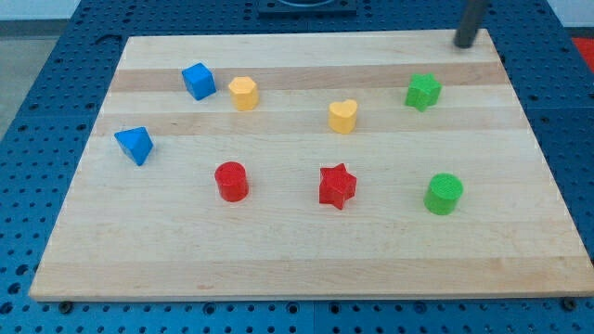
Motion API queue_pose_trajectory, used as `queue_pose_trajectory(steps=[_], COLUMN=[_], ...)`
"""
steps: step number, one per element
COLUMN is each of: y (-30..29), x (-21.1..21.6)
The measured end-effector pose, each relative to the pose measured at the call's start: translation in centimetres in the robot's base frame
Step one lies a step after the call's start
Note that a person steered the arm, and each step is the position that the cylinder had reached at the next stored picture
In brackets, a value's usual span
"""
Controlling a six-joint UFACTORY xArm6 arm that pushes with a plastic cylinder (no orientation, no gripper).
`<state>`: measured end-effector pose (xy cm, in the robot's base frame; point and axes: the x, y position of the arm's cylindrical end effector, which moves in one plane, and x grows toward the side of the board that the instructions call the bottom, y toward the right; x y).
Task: Move the green star right to the yellow heart
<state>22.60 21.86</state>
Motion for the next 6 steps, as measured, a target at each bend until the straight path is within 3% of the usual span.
queue_pose_trajectory(steps=[1, 3, 4, 6], y=[-4.7, -5.1, -8.1, -16.5], x=[1.6, 9.5, 12.1, 13.5])
